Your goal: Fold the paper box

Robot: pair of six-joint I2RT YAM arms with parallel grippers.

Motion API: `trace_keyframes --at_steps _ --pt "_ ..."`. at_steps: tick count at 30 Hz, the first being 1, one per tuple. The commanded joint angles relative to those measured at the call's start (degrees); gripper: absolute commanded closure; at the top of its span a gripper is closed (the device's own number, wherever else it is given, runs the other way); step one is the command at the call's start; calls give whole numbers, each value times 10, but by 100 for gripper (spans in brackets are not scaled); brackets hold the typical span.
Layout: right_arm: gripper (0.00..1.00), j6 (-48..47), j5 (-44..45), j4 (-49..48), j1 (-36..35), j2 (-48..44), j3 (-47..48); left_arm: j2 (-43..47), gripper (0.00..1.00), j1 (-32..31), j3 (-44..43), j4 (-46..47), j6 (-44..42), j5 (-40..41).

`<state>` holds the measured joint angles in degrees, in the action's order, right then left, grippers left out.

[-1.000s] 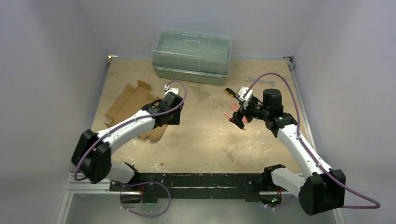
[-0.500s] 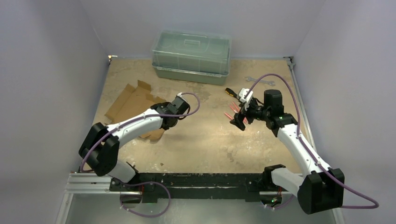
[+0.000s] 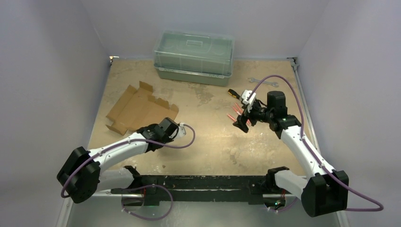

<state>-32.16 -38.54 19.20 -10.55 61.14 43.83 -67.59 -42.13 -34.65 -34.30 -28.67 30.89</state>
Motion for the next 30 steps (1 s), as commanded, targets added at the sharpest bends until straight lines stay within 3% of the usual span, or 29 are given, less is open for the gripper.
trace_keyframes --at_steps 1,7,15,19,30 --pt "1 -10 -8 3 1 4 1 -25 54 -5 -5 62 -51 -38" --pt "1 -10 -5 2 1 -2 -1 -65 47 -15 -18 57 -39 -53" --pt "1 -12 -7 4 2 4 -1 11 47 -17 -13 40 -39 -62" --pt "1 -12 -6 3 1 8 -1 28 47 -18 -25 11 -53 -105" --pt "1 -12 -5 3 2 11 -1 -46 45 -27 -2 44 -59 -59"
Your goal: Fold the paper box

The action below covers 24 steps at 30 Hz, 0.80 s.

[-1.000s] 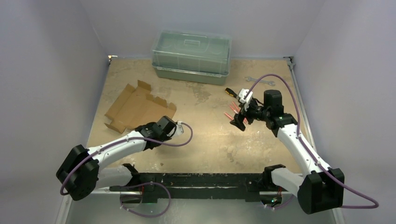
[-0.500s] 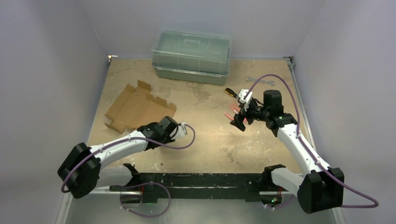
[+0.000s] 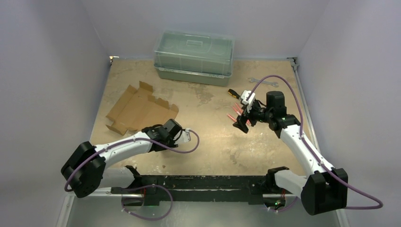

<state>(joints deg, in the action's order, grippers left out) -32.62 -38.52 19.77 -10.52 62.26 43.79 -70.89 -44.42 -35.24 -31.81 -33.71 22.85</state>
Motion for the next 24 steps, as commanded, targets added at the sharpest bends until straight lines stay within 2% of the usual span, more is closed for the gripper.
trace_keyframes --at_steps 1,11,18,20,22,24 --pt "1 -8 -5 -1 2 0 0 -15 45 -4 7 23 -8 25" --pt "1 -11 -5 3 1 0 3 -52 52 -4 30 78 -9 48" --pt "1 -11 -5 4 2 -6 2 -113 73 -4 10 83 6 65" --pt "1 -11 -5 4 3 -6 2 -114 82 -4 6 83 5 72" --pt "1 -11 -4 4 2 -7 2 -106 97 -4 -1 85 4 79" --pt "1 -11 -3 4 3 -8 2 -90 100 -4 -24 78 15 83"
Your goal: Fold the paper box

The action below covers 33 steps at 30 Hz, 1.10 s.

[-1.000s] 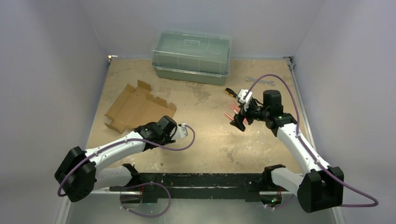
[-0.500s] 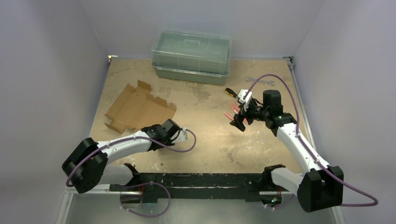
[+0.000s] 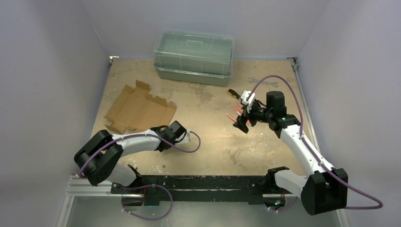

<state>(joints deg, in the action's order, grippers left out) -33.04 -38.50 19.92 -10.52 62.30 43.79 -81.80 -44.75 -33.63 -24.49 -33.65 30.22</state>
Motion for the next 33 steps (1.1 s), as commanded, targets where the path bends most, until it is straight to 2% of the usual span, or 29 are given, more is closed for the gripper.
trace_keyframes --at_steps 1,7,11,14,16,19,24,27,30,33 --pt "1 -7 -2 3 4 -8 2 26 100 -2 -62 -6 31 6" --pt "1 -5 -5 9 4 0 8 55 100 -42 -183 -51 184 -87" --pt "1 5 -25 17 5 8 15 65 100 -74 -225 -26 314 -142" --pt "1 34 -50 18 6 14 24 53 100 -79 -246 9 442 -192" --pt "1 95 -103 3 14 25 36 35 100 -79 -252 34 511 -241" --pt "1 200 -155 -21 49 44 44 10 100 -89 -226 122 570 -282" --pt "1 406 -189 -129 102 35 7 -13 100 -101 -189 200 636 -273" --pt "1 515 -155 -200 103 25 -29 -23 100 -113 -179 233 658 -272" --pt "1 566 -153 -235 103 44 -42 -34 100 -124 -175 262 677 -270" --pt "1 577 -146 -241 88 81 -40 -42 100 -138 -173 281 696 -259"
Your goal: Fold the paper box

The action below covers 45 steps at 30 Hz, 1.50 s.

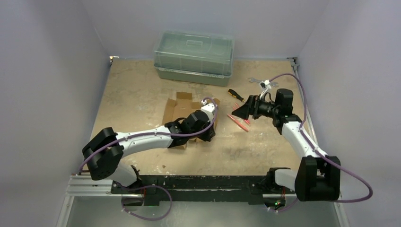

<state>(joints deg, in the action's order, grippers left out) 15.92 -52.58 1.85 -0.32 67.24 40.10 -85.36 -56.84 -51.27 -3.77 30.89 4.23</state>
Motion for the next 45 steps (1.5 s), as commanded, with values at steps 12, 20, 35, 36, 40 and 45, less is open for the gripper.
trace_keyframes --at_steps 12,20,35,36,40,45 --pt "9 23 106 -23 -106 106 31 -36 100 -70 1 119 97 46" --pt "26 -2 146 3 -126 126 47 -64 100 -84 -26 120 100 50" --pt "87 -15 167 7 -132 144 56 -65 88 -88 -31 133 109 30" --pt "91 -15 160 4 -132 141 54 -61 85 -88 -29 137 109 27" --pt "98 -28 162 0 -129 126 56 -25 70 -87 2 169 99 -1" --pt "100 -89 153 30 -118 109 66 44 61 -66 36 167 80 -13"
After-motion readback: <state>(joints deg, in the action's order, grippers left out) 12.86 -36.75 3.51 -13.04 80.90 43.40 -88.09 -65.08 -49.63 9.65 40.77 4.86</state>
